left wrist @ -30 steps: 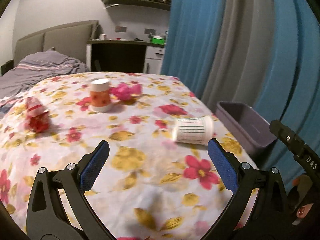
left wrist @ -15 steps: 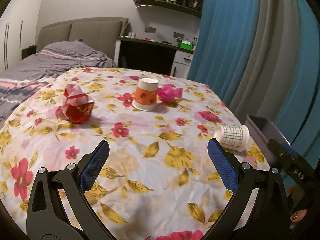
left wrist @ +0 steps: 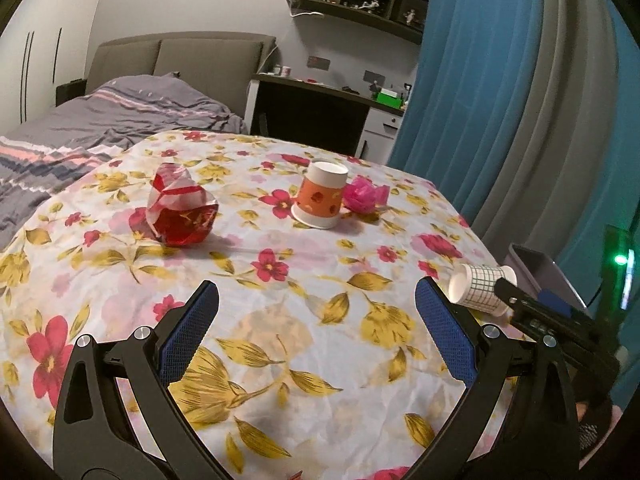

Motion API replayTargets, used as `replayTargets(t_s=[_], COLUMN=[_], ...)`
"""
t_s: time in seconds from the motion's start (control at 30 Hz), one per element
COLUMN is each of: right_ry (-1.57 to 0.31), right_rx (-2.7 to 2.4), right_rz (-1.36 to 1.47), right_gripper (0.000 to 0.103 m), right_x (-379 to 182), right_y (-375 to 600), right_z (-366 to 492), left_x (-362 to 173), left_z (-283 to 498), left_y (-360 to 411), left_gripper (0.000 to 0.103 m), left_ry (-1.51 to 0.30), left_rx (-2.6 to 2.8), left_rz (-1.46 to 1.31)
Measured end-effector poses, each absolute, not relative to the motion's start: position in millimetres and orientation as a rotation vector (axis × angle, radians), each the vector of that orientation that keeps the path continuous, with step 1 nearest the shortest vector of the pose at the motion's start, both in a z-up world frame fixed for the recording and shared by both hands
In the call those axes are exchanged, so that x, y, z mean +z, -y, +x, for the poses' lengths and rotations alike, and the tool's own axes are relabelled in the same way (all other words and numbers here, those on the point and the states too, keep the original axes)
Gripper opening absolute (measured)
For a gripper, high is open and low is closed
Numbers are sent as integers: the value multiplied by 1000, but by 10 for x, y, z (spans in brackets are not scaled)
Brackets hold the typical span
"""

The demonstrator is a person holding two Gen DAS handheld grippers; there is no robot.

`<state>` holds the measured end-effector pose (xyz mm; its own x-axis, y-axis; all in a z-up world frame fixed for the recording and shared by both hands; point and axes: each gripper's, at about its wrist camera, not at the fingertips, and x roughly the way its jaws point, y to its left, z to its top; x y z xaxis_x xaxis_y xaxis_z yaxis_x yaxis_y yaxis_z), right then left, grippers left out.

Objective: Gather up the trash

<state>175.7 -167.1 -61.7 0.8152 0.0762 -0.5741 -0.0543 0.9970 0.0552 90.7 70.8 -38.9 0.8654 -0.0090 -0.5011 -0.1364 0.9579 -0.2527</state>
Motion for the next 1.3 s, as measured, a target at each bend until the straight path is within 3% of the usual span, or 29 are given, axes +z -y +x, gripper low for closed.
replayTargets(t_s=[0.6, 0.77, 0.93, 1.3], right_ry=[-700, -728, -758, -724], right_rx=[-47, -50, -49, 1], right_rz=[-11, -9, -2, 45], right_gripper=[94, 90, 75, 75], right_x=[-831, -864, -905, -844], right_y=[1491, 1489, 1512, 1601], right_z=[2231, 2288, 2315, 2183], left_x=[-420, -439, -449, -399], left_z=[923, 930, 943, 1054], left_y=[-1079, -1111, -1120, -1553], left_gripper=[97, 97, 97, 97], left_ry=[-521, -526, -530, -515], left_rx=[104, 107, 115, 179], left_rz=[-308, -313, -303, -285])
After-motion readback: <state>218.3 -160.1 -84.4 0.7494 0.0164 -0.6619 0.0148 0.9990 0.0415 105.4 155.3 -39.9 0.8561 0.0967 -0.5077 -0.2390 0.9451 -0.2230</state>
